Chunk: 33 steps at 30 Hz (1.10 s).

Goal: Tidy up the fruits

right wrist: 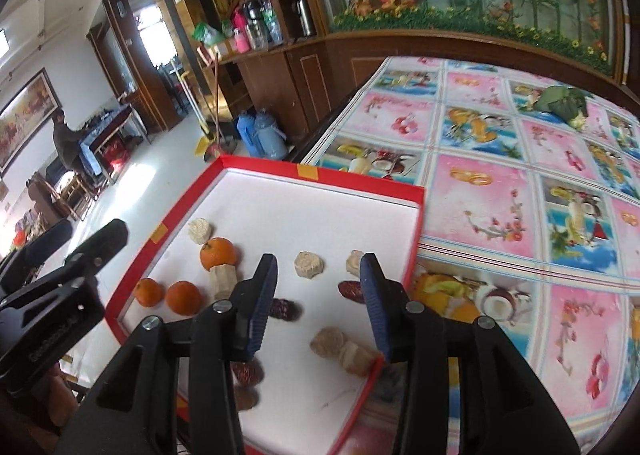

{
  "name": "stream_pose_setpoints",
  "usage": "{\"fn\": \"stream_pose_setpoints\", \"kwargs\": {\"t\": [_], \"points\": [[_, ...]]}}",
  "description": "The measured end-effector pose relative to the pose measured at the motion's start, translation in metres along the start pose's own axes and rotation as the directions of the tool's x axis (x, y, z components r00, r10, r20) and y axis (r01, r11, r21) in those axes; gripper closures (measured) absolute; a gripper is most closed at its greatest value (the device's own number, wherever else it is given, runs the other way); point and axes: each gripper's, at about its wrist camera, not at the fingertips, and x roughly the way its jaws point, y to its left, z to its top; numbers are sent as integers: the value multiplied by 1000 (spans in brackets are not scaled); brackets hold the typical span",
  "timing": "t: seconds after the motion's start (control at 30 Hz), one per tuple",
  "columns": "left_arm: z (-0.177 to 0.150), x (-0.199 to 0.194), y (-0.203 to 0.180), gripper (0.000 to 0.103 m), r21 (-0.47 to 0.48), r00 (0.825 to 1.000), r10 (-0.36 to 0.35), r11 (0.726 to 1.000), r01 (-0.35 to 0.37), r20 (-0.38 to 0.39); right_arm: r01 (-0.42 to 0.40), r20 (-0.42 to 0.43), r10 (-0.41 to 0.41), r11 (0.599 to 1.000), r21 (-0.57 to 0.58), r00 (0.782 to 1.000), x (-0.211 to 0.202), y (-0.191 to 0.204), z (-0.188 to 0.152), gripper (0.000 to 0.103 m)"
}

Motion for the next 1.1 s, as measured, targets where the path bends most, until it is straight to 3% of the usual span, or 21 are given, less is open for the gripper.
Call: {"fn": "stream_pose_setpoints", "kwargs": {"t": [0.17,0.4,0.47,0.53,0.63,0.73,0.8,0.87,1.1], "points": [[-8,-56,0,18,-12,993,13,1000,-11,116,27,93,-27,1000,-1,995,-49,-3,-18,48],[-21,-113,1,16,-47,981,-18,999,28,195,55,223,-52,998,-6,974,-128,-3,-39,41],[-25,-128,2,7,-54,976,-20,998,33,218,50,267,-48,999,-1,963,-153,-1,-48,36],[-31,-144,3,0,-51,966,-40,997,55,257,49,295,-44,999,-8,954,-172,4,-57,31],[-41,-165,8,0,-55,945,-25,997,45,325,50,334,-33,998,-44,942,-197,16,-73,27],[-48,-178,13,0,-55,921,-29,997,54,388,99,409,-56,992,-83,911,-218,26,-88,17],[-48,-180,16,0,-59,920,-36,996,65,391,125,461,-70,988,-91,885,-226,29,-95,9],[-47,-178,18,0,-78,922,-27,995,62,387,133,482,-79,988,-79,873,-227,29,-95,6],[-54,-177,22,0,-83,927,-12,995,47,376,104,432,-86,994,-19,898,-213,27,-97,5]]}}
